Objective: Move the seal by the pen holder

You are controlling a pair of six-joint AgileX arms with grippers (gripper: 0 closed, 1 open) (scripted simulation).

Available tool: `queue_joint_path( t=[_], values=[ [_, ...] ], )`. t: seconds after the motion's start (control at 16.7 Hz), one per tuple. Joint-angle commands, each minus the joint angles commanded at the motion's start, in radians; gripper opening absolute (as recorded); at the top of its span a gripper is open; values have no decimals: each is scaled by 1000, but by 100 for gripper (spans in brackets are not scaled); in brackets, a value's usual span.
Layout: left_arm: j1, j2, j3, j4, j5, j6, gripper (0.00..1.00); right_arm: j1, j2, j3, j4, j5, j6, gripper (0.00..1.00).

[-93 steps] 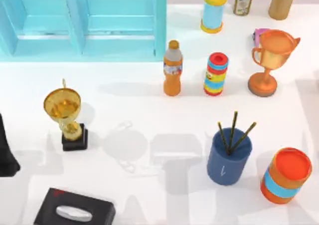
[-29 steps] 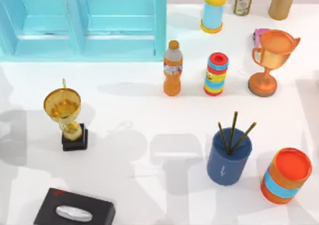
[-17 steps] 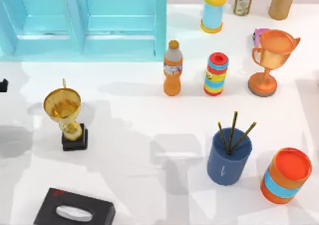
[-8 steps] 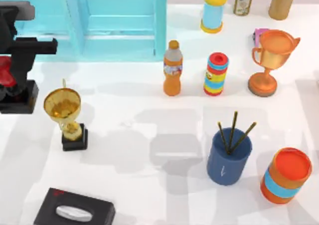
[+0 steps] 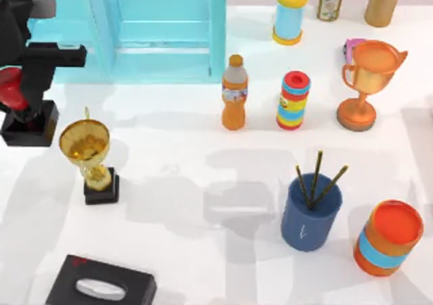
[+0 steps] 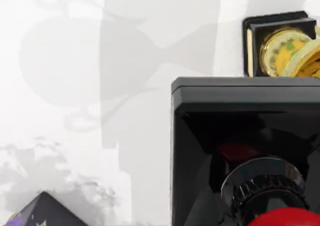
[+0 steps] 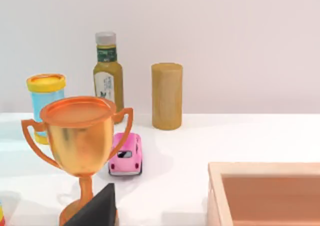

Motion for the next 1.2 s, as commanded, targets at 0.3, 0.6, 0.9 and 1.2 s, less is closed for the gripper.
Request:
queue_joint_path(
  t=[0.3,0.6,0.9,1.2],
  values=[
    [-223,-30,195,-12,-34,-40,0,0,0,0,0,0,0,100],
    [-484,4,427,-26,-47,-115,0,0,0,0,0,0,0,100],
    [-582,160,513,-58,-32,-368,0,0,0,0,0,0,0,100],
    [-649,371,564,-159,1,-631,0,0,0,0,0,0,0,100]
  ],
)
